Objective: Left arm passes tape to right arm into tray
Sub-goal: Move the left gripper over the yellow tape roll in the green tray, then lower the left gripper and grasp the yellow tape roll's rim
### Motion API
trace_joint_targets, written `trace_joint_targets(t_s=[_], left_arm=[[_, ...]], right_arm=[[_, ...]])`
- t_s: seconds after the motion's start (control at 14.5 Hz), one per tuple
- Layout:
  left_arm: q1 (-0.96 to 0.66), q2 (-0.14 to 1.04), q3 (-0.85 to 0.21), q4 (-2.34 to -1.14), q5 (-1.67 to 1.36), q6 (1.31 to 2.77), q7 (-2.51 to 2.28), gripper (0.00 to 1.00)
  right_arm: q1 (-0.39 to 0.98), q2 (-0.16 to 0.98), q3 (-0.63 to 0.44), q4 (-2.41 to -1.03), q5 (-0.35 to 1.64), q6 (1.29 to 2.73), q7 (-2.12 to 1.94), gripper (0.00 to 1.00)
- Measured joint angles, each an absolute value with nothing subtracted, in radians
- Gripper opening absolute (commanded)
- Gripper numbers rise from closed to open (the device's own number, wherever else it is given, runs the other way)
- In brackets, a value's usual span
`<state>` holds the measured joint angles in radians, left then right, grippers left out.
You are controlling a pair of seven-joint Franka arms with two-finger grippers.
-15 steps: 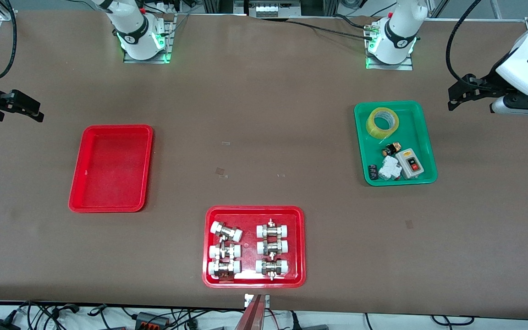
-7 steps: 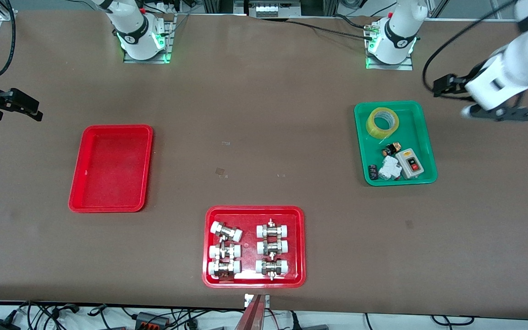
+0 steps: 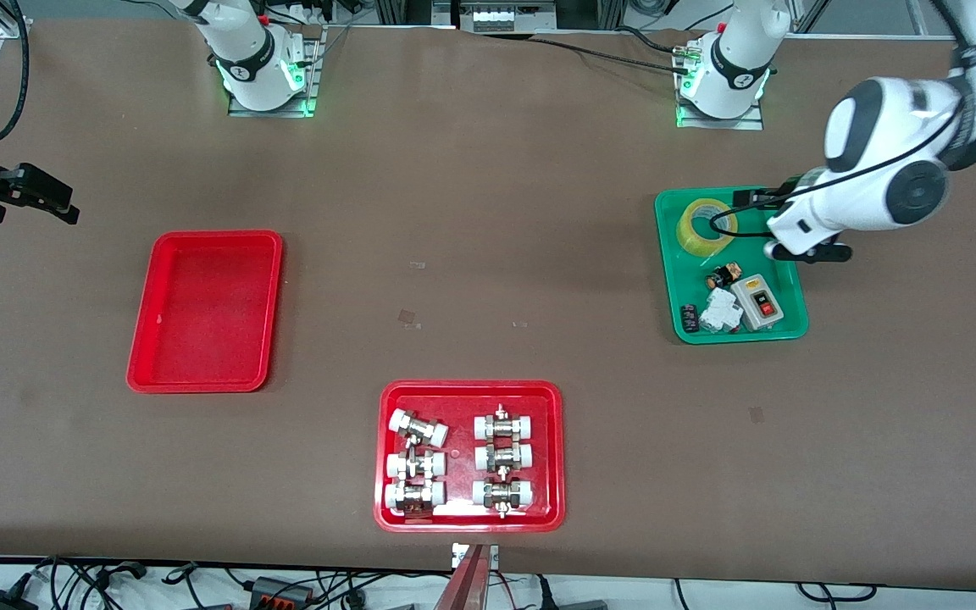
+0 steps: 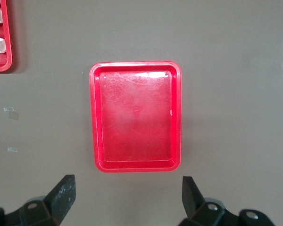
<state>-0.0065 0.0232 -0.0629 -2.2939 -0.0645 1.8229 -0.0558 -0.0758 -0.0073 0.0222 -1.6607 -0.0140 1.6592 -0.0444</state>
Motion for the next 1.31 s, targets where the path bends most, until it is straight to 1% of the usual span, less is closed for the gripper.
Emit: trace_joint_targets(t_s=[0.14,0.28,0.41,0.55,0.62,0.69,0.76,0.83,0.89,0.96,1.31], left_arm=[[-0.005,0.039,-0.063,-2.377,-0.067,1.905,-0.060,1.00],[0.012,0.082,-0.063,-2.416,-0.067,1.989,-0.066,1.00],[0.034,0.139,-0.062,-2.436,-0.067,2.061,-0.066,1.00],[0.044,0.183,-0.062,-2.439,-0.081,2.088,-0.066,1.00],[0.048,0.199,-0.062,-2.439,-0.094,2.098,-0.066,0.97],[0.052,0.211,-0.062,-2.439,-0.105,2.104,-0.067,0.89],[0.055,0.221,-0.062,-2.439,-0.116,2.106,-0.067,0.77],[0.056,0.227,-0.062,-2.439,-0.123,2.108,-0.067,0.61],[0.056,0.230,-0.062,-2.439,-0.125,2.109,-0.067,0.49],[0.056,0.230,-0.062,-2.439,-0.125,2.109,-0.067,0.38],[0.057,0.230,-0.064,-2.435,-0.133,2.111,-0.068,0.13]], right_arm=[[-0.076,-0.007,0.022,-1.661,-0.014,1.659,-0.044,1.00],[-0.076,-0.007,0.022,-1.661,-0.014,1.659,-0.044,1.00],[-0.076,-0.007,0.022,-1.661,-0.014,1.659,-0.044,1.00],[-0.076,-0.007,0.022,-1.661,-0.014,1.659,-0.044,1.00],[-0.076,-0.007,0.022,-1.661,-0.014,1.660,-0.044,1.00],[-0.076,-0.007,0.022,-1.661,-0.014,1.660,-0.044,1.00],[-0.076,-0.007,0.022,-1.661,-0.014,1.660,-0.044,1.00],[-0.076,-0.007,0.022,-1.661,-0.014,1.660,-0.044,1.00],[-0.076,-0.007,0.022,-1.661,-0.014,1.660,-0.044,1.00],[-0.076,-0.007,0.022,-1.661,-0.014,1.660,-0.044,1.00],[-0.076,-0.007,0.022,-1.661,-0.014,1.660,-0.044,1.00]])
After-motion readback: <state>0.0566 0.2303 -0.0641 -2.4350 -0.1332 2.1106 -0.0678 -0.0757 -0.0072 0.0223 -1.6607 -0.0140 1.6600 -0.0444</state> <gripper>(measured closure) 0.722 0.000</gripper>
